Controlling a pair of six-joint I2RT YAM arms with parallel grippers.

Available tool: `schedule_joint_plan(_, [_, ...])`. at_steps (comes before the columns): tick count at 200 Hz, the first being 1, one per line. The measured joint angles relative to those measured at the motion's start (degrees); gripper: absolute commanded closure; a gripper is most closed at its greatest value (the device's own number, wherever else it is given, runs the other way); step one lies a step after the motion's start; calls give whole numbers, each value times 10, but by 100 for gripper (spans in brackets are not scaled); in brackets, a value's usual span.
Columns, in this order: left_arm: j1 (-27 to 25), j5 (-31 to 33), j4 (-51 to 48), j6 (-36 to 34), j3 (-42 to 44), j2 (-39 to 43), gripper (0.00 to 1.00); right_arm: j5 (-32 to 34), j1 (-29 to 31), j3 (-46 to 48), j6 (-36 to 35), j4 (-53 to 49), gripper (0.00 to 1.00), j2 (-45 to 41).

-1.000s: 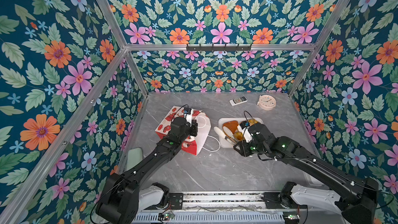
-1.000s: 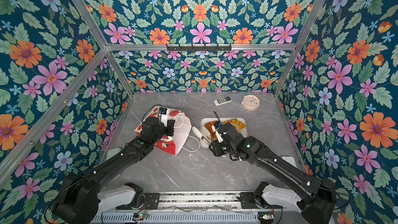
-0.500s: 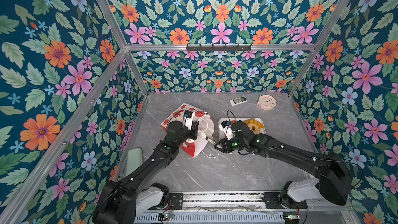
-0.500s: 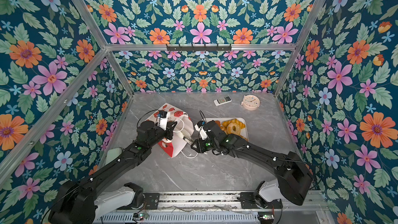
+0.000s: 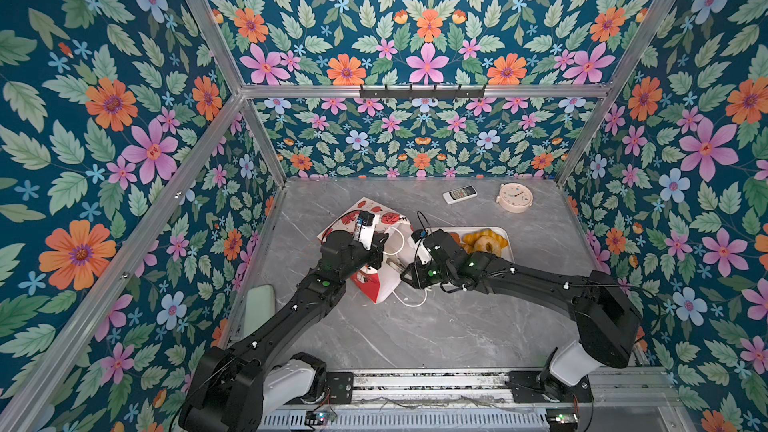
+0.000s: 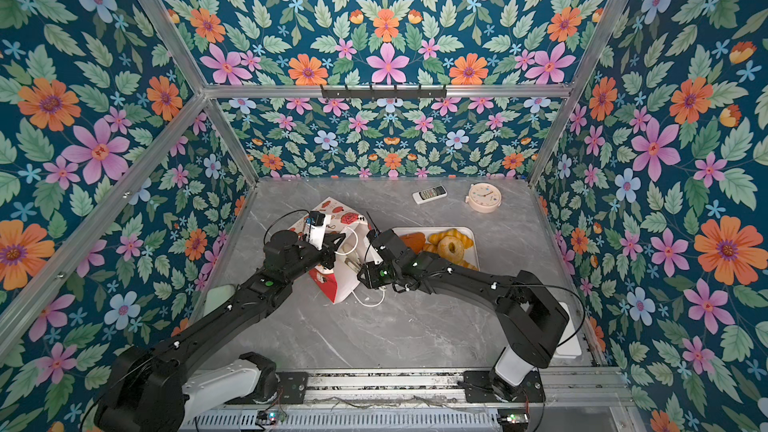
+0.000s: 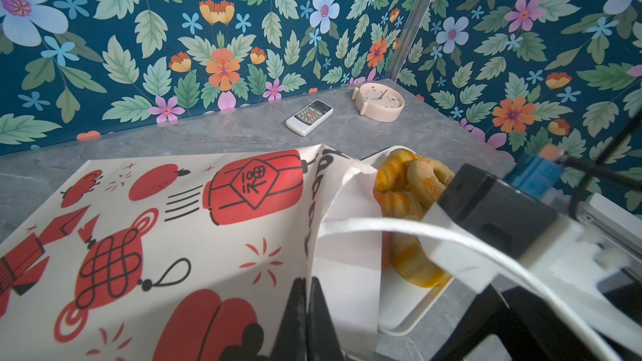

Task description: Take the fake bread out of the paper bag

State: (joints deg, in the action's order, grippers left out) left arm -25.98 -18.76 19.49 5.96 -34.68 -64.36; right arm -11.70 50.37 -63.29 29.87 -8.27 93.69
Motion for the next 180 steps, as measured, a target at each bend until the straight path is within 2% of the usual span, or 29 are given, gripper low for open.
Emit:
schedule_joint_plan(89, [0, -28, 6, 16, 1, 7, 100, -28, 7, -19, 5, 27, 61, 64])
schedule_joint_plan(180, [0, -49, 6, 30, -8, 6, 100, 114, 23, -45, -9, 23, 61, 77])
